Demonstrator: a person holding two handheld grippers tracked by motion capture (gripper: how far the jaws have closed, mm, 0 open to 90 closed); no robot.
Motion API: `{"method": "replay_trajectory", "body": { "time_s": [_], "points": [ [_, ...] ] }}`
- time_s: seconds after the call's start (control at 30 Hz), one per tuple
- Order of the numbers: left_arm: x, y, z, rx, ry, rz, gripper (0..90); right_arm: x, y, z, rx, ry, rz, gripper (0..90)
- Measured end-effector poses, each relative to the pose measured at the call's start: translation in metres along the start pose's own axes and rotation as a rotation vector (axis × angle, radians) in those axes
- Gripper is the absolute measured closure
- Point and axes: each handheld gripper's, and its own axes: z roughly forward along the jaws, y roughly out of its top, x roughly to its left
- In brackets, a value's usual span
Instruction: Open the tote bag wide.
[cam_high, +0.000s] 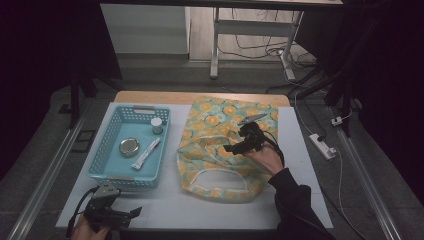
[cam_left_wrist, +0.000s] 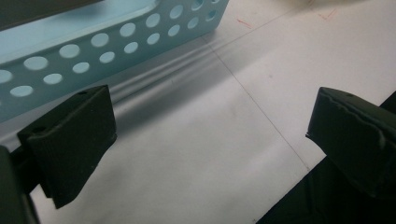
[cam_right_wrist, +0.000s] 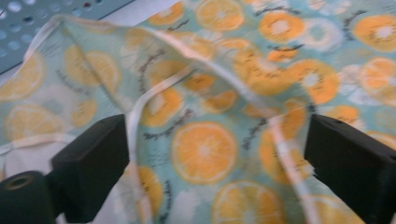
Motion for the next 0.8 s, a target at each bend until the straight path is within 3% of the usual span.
{"method": "replay_trajectory", "body": {
  "time_s": [0.17, 0.47, 0.8],
  "points": [
    [0.0, 0.0, 0.0, -0.001, 0.0, 0.002, 1.5, 0.012, -0.01, 0.007, 0.035, 0.015, -0.028, 0.0],
    [-0.001, 0.0, 0.0, -0.001, 0.001, 0.005, 1.6, 0.015, -0.025, 0.026, 0.105, 0.007, -0.03, 0.0],
    [-0.001, 0.0, 0.0, 0.002, 0.001, 0.006, 1.7, 0.027, -0.031, 0.045, 0.149, -0.002, -0.08, 0.0]
  ]
}}
